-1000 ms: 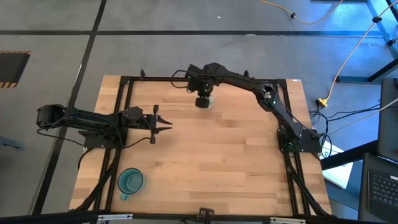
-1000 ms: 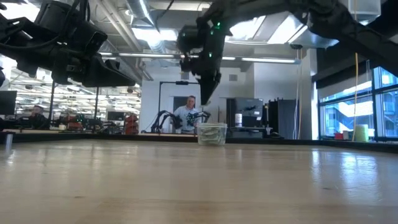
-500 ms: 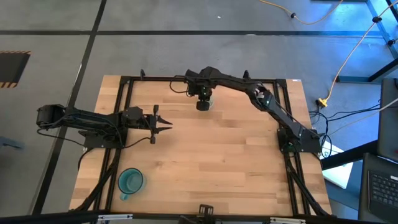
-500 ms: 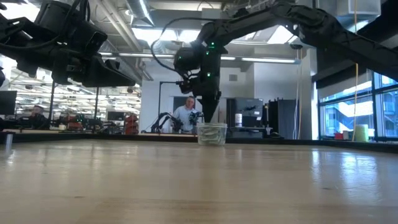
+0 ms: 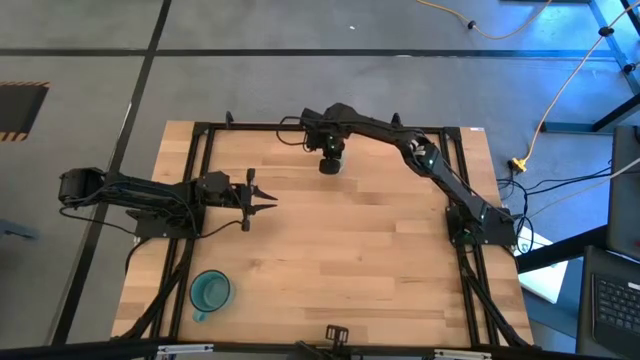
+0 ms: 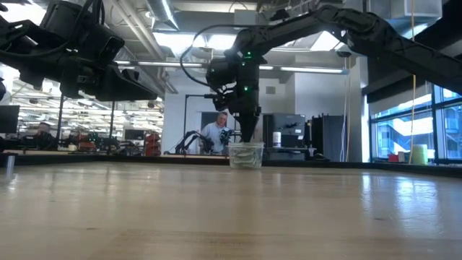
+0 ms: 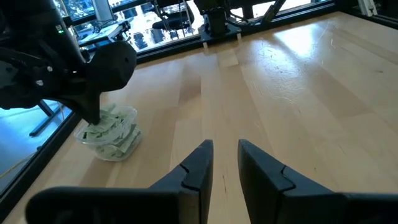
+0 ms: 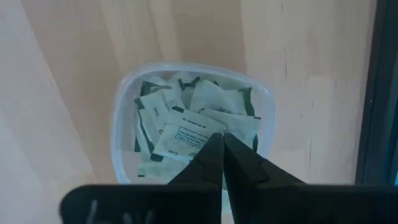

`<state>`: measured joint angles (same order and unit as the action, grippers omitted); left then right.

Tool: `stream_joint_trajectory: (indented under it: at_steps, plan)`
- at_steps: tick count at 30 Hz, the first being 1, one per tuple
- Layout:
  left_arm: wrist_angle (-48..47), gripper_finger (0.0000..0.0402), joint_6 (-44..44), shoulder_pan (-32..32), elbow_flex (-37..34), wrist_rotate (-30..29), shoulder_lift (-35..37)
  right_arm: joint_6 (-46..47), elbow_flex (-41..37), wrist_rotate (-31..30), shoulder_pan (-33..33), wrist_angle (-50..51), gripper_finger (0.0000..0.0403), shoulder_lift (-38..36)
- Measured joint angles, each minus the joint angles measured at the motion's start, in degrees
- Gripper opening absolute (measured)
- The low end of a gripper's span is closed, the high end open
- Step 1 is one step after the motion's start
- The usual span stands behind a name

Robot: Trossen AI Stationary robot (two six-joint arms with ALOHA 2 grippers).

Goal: Pick and place items into bin
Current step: Put the light green stevia packet into the transparent bin, then return to Home Position

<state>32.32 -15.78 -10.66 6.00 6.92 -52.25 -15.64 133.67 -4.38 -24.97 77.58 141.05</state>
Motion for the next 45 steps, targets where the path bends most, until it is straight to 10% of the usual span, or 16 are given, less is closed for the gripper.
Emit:
stream_joint_trajectory:
  at_steps: [12,31,45]
  plan:
    - [0.0,0.0067,0.0,0.0,0.0,0.0,0.0,0.6,0.0,3.3,0.0,0.5,0.0124,0.0]
    - [0.0,0.0064,0.8,-0.1,0.0,-5.1,0.9,2.1,1.1,6.0,0.5,-3.4,0.0132,-7.6]
    - [-17.0,0.0056,6.2,-5.2,0.1,-5.5,22.9,3.6,1.0,6.0,3.1,-7.5,0.0132,-10.1]
